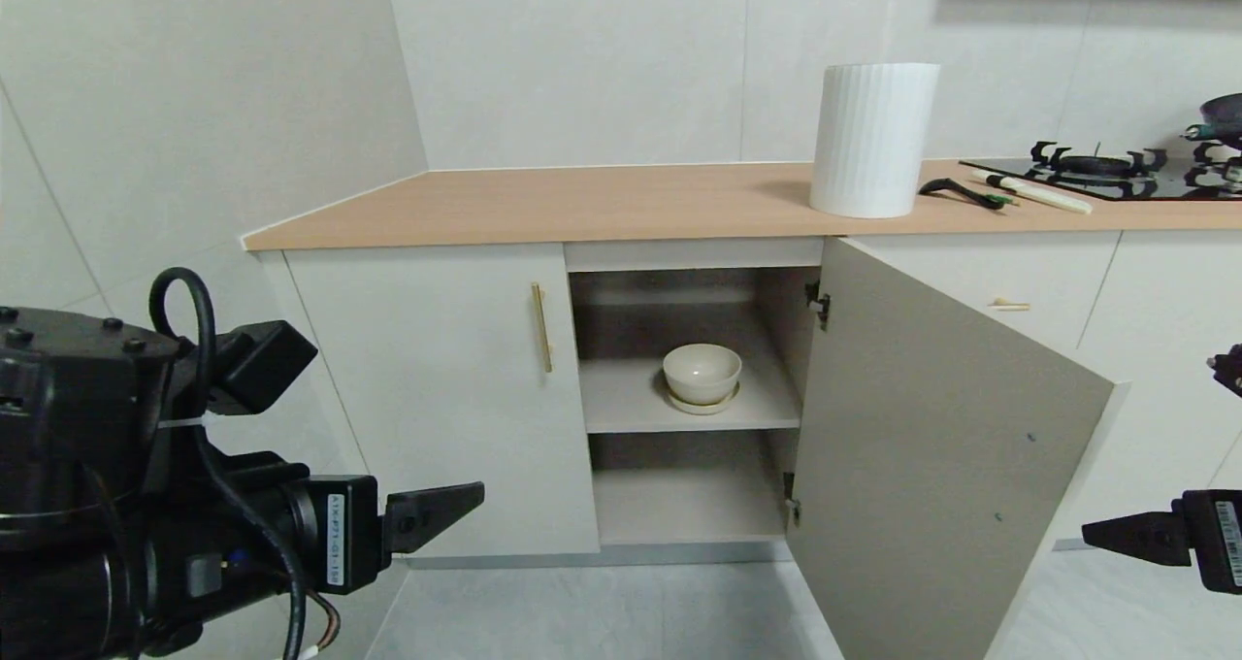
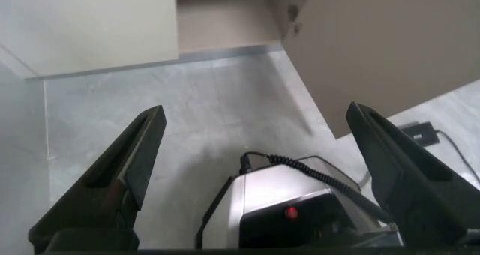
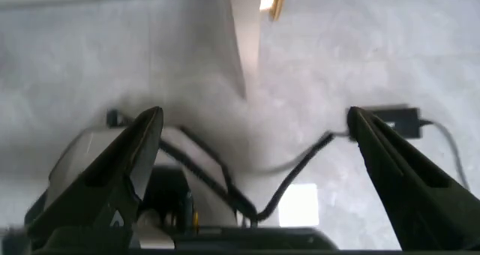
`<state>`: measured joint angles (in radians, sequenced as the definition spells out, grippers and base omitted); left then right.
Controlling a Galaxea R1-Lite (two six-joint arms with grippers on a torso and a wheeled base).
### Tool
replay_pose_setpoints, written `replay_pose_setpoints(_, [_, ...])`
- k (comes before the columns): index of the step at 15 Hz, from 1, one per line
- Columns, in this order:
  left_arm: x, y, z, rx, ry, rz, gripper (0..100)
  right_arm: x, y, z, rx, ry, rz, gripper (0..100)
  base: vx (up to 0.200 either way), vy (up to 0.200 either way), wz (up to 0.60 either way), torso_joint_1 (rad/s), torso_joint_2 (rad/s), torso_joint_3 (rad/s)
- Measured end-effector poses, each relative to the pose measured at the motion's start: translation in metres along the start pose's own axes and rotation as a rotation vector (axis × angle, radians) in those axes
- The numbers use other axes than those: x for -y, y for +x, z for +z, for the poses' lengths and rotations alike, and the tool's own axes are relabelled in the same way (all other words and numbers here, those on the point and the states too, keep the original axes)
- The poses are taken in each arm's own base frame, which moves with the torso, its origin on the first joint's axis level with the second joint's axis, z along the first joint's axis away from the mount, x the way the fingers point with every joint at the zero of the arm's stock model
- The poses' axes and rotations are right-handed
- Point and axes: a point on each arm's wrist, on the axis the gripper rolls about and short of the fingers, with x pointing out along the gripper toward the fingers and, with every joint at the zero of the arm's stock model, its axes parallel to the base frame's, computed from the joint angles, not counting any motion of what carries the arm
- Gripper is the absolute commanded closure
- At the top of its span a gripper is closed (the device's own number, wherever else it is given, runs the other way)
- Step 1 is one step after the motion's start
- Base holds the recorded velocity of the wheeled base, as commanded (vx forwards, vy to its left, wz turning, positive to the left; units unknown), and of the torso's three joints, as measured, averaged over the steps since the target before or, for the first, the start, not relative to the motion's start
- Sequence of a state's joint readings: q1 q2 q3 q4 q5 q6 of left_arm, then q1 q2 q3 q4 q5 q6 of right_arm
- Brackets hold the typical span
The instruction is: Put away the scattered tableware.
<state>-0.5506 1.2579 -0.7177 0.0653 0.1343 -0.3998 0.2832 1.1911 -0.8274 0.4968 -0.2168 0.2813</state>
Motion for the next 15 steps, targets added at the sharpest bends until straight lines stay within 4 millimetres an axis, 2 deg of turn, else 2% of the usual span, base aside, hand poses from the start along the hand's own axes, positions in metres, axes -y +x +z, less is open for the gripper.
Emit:
replay_pose_setpoints(5, [0.0, 0.0, 0.0, 0.0, -0.001, -0.001, 0, 0.039, 0.006, 0.015, 0.05, 0.053, -0.177, 0, 0.0, 0.0, 0.0, 0.0, 0.0, 0.0])
replay_pose_setpoints(8, [0.0, 0.0, 0.0, 0.003, -0.005, -0.003, 0, 0.054, 0.019, 0.025, 0.07, 0.108, -0.231, 0, 0.0, 0.0, 0.0, 0.0, 0.0, 0.0])
replay_pose_setpoints(11, [0.001, 0.0, 0.001, 0.013, -0.011, -0.007, 0, 0.059, 0.044, 0.032, 0.036, 0.131, -0.239, 0, 0.0, 0.0, 0.0, 0.0, 0.0, 0.0])
replay_pose_setpoints(15, [0.0, 0.0, 0.001, 0.013, -0.011, -0.007, 0, 0.061, 0.088, 0.037, 0.08, 0.152, -0.198, 0, 0.0, 0.0, 0.0, 0.0, 0.0, 0.0])
